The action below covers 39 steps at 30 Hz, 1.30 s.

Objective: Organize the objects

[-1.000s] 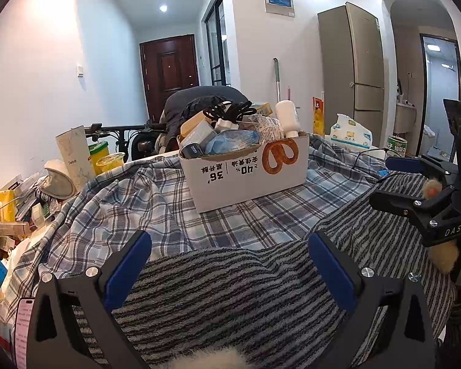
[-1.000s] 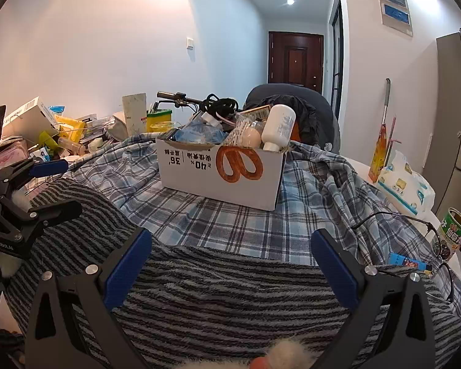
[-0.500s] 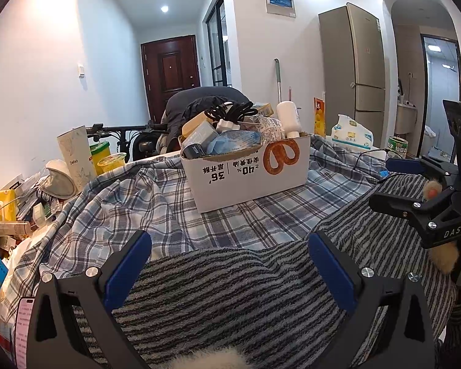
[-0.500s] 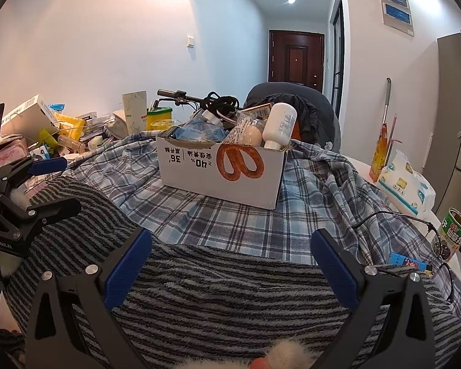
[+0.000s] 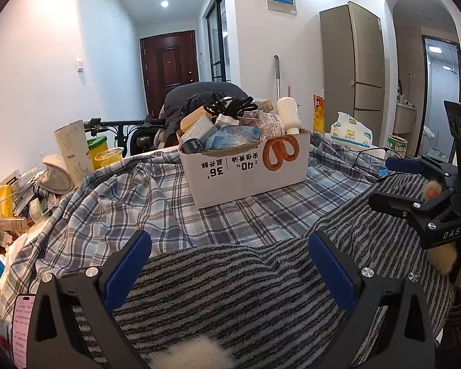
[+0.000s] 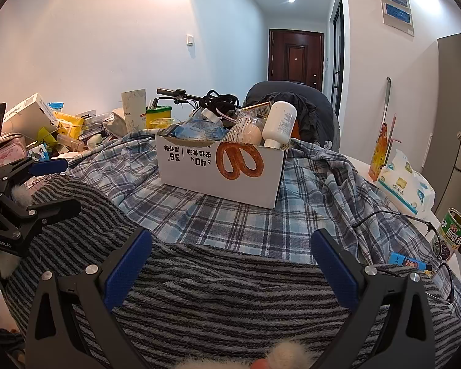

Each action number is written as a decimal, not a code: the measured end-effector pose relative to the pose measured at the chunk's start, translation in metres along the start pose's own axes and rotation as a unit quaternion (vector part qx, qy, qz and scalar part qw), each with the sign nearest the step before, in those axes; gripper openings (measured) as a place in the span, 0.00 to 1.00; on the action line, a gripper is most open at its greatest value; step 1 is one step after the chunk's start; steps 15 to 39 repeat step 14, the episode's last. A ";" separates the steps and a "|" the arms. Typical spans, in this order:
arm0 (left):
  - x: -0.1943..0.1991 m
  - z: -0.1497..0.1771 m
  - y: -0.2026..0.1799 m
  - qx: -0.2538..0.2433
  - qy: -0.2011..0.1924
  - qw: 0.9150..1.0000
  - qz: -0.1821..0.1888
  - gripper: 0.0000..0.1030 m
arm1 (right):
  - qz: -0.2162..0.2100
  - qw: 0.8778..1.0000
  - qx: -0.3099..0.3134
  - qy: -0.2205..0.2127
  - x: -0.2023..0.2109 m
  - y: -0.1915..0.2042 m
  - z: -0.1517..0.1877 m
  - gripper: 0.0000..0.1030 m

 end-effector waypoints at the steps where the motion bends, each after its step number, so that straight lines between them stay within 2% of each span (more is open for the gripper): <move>1: 0.000 0.000 0.000 0.000 0.000 1.000 0.000 1.00 | 0.000 1.000 0.000 0.000 0.000 0.000 0.000 1.00; 39: 0.000 0.000 -0.002 -0.002 -0.001 1.000 0.001 1.00 | 0.001 1.000 -0.001 0.001 0.000 -0.002 0.000 1.00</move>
Point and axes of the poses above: each gripper's, at about its wrist camera, not at the fingertips, and x roughly against the way its jaws point, y to its left, z to its underside, the point moved 2 cm from there along -x, roughly the way its jaws point, and after that the axes turned 6 degrees about -x, right-handed, at the moved point
